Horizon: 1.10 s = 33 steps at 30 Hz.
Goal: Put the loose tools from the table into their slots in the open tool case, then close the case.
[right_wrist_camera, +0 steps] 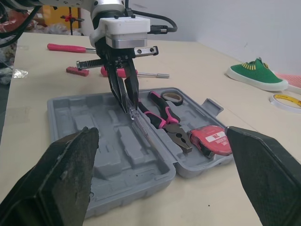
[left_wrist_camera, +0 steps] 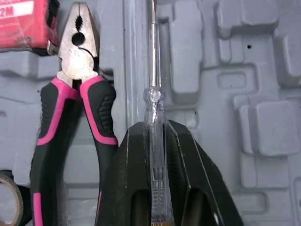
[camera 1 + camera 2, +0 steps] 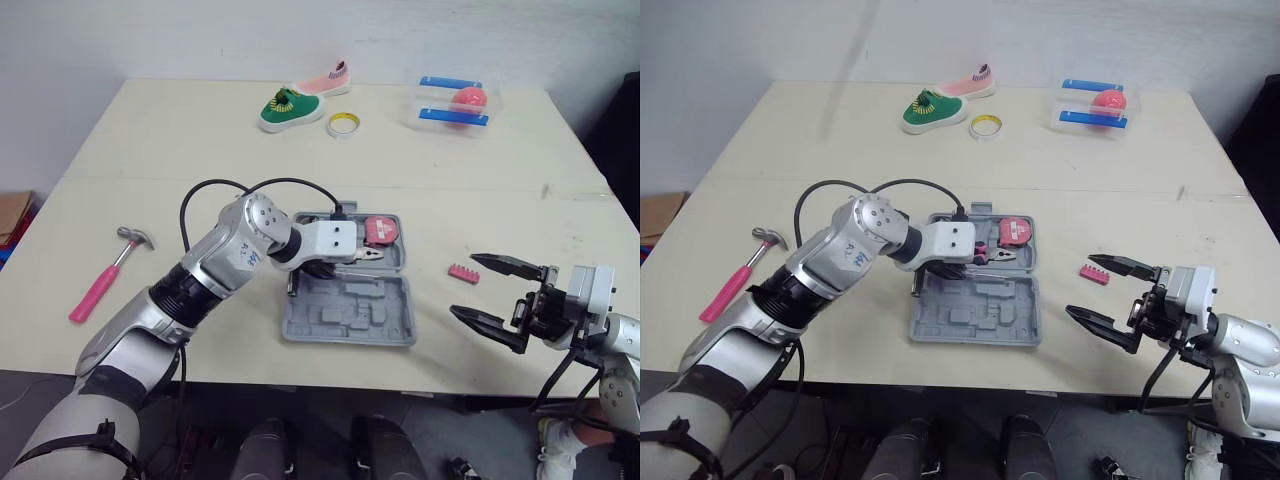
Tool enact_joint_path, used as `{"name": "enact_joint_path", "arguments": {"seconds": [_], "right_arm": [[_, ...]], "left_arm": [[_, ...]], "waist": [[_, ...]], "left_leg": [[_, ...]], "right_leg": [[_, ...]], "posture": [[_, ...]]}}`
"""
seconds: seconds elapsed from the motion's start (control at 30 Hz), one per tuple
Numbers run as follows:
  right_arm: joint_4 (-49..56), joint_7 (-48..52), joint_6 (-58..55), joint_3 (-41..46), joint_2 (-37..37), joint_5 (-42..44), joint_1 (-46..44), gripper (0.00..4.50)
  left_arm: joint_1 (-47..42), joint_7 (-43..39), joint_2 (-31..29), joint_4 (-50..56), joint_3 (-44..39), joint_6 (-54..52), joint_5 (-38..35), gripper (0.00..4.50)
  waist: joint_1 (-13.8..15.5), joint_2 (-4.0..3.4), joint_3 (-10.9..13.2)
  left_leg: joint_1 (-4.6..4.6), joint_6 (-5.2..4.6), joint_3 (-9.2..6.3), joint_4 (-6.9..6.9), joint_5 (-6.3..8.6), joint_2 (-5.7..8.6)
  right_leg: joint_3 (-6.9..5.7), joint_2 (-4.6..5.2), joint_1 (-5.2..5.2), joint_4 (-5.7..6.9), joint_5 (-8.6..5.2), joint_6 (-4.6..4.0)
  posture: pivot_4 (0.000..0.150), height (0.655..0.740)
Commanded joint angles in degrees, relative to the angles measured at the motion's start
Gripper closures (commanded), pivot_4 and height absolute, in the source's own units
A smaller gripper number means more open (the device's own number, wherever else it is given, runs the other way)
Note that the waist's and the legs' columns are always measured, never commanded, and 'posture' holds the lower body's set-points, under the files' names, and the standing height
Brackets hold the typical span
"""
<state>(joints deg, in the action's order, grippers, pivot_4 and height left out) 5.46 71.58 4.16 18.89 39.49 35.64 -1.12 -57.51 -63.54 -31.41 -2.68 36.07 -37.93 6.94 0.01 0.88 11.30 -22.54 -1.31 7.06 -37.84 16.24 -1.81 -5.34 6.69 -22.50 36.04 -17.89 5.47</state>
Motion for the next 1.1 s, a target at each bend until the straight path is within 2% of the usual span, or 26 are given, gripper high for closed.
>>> {"name": "enact_joint_path", "arguments": {"seconds": [0.03, 0.73, 0.9, 1.1], "right_arm": [[2.26, -0.47, 1.03, 1.54, -0.26, 0.96, 0.46, 0.00], [3.44, -1.99, 1.25, 1.20, -0.59, 1.29, 1.26, 0.00], [3.65, -1.22, 0.60, 1.29, -0.47, 1.96, 1.99, 0.00], [3.90, -0.92, 0.06, 1.36, -0.43, 2.54, 2.65, 0.00]], "left_arm": [[0.63, -1.59, 0.03, 2.82, 0.09, -1.61, 0.44, 4.48], [2.24, 0.84, 1.72, 1.65, -1.07, 2.55, 3.95, 4.48], [2.26, 0.26, 0.81, 6.76, -3.31, 3.27, 3.22, 2.44], [2.85, 0.22, -1.08, 8.36, -4.61, 4.16, 4.17, 2.44]], "waist": [[0.06, 0.00, 0.00], [0.19, 0.00, 0.00], [0.17, 0.00, 0.00], [0.10, -0.01, 0.00]], "left_leg": [[0.00, 0.00, 0.00, 0.00, 0.00, 0.01], [-0.01, -0.07, -0.05, -0.13, 0.04, 0.02], [-0.07, -0.07, -0.07, -0.16, 0.04, 0.02], [-0.08, -0.07, -0.10, -0.18, 0.04, 0.02]], "right_leg": [[0.00, 0.00, 0.00, 0.00, 0.00, 0.00], [0.22, 0.05, 0.05, 0.07, 0.00, 0.00], [0.26, 0.07, 0.03, 0.07, 0.00, 0.00], [0.31, 0.05, 0.03, 0.08, 0.00, 0.00]], "posture": [[0.150, 0.7400], [0.150, 0.7400], [0.150, 0.7400], [0.150, 0.7400]]}}
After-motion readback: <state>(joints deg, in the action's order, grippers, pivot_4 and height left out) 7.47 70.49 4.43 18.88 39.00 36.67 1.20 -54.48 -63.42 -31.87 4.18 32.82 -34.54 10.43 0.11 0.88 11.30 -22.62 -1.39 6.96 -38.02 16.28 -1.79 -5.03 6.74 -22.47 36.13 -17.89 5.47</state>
